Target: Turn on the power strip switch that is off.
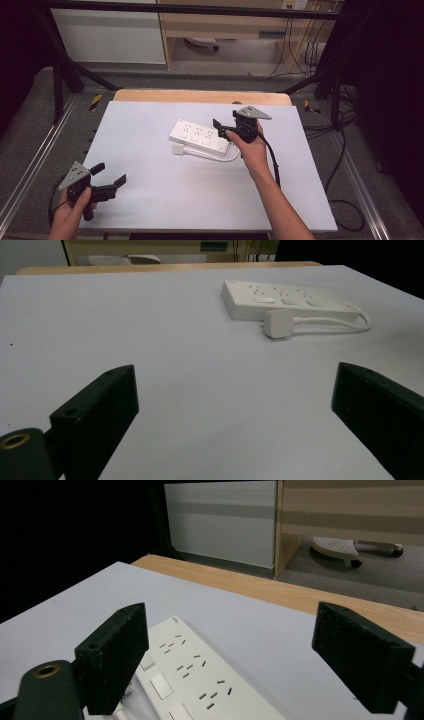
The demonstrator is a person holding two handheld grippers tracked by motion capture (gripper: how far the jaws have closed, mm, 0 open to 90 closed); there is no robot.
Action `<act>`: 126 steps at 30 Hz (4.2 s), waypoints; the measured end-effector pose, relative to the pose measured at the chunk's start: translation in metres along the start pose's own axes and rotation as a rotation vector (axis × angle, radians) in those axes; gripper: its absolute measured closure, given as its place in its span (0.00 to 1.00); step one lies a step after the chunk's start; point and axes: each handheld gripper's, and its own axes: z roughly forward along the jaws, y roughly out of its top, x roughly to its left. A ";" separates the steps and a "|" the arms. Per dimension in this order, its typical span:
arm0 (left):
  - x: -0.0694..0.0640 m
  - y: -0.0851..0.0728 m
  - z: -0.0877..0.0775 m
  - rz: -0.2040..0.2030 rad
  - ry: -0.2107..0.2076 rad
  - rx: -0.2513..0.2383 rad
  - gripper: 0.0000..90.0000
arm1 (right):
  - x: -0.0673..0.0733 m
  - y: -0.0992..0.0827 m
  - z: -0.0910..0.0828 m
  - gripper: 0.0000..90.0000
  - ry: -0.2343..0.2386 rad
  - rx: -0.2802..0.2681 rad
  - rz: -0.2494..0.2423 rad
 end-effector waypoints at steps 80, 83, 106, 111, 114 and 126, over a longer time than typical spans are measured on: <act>0.003 0.000 0.000 0.003 -0.004 -0.004 0.06 | 0.023 -0.030 0.061 0.77 -0.021 0.018 -0.031; 0.003 0.000 0.000 0.001 -0.003 -0.003 0.06 | 0.024 -0.031 0.063 0.79 -0.016 0.020 -0.034; 0.003 0.000 0.000 0.012 -0.002 -0.002 0.06 | 0.047 -0.040 0.088 0.90 0.032 0.044 -0.069; 0.003 0.000 0.000 0.012 -0.003 -0.002 0.06 | 0.054 -0.043 0.094 0.91 0.045 0.059 -0.089; 0.003 0.000 0.000 0.012 -0.002 -0.003 0.06 | 0.057 -0.046 0.097 0.93 0.049 0.063 -0.088; 0.003 0.000 -0.001 0.016 -0.002 -0.003 0.06 | 0.069 -0.055 0.106 0.96 0.071 0.090 -0.082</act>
